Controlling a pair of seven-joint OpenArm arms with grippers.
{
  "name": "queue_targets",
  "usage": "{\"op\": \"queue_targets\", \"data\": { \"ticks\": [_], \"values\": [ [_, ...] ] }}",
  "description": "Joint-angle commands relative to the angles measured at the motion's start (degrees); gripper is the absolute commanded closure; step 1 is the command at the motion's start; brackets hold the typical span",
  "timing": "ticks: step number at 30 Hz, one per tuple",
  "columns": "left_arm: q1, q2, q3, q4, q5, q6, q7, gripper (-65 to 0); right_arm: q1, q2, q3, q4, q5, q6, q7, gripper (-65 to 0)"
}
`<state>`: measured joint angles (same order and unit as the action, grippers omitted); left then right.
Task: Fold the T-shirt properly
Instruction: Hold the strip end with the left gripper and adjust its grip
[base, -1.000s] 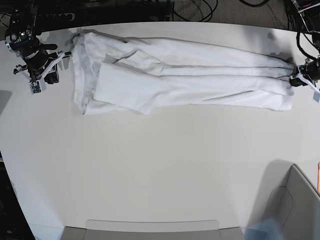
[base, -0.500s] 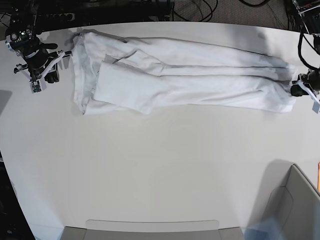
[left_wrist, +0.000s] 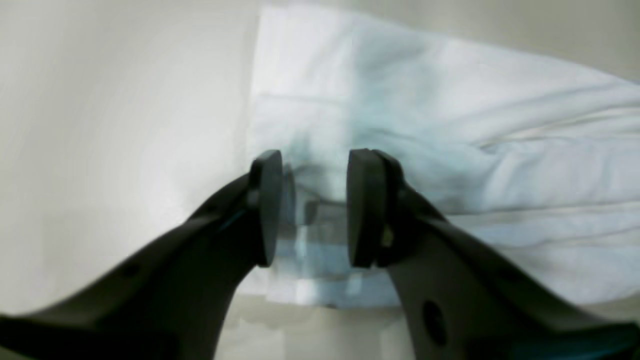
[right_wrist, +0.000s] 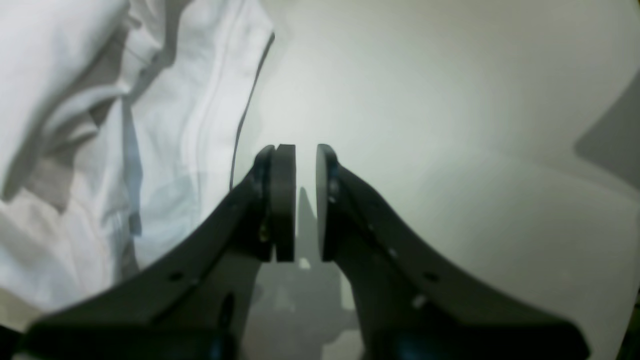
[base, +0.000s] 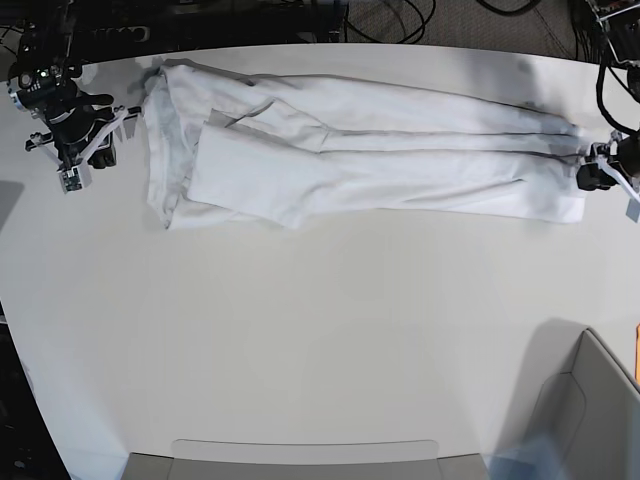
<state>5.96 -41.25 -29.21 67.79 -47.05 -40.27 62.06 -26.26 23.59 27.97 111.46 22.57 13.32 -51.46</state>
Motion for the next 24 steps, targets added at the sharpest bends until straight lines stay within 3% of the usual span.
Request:
{"op": "queue_targets", "data": {
  "ticks": [1, 11, 14, 24],
  "values": [
    [-0.46, -1.34, -2.74, 1.0, -1.44, 0.27, -0.13, -22.6, 0.11, 0.98, 0.47, 1.11, 0.42, -0.18, 0.61, -8.3],
    [-0.29, -0.72, -5.56, 0.91, -3.63, 0.27, -0.57, -22.6, 0.11, 1.24, 0.21, 1.11, 0.42, -0.18, 0.61, -8.3],
    [-0.46, -0.46, -5.56, 0.91, 1.46, 0.27, -0.74, -22.7, 0.46, 1.24, 0.12, 1.11, 0.42, -0.18, 0.43, -8.3],
    [-1.96, -0.55, 2.62, -3.39, 4.19, 0.27, -5.32, -22.8, 0.9, 1.33, 0.03, 1.11, 0.42, -0.09, 0.34, -8.3]
  ]
}}
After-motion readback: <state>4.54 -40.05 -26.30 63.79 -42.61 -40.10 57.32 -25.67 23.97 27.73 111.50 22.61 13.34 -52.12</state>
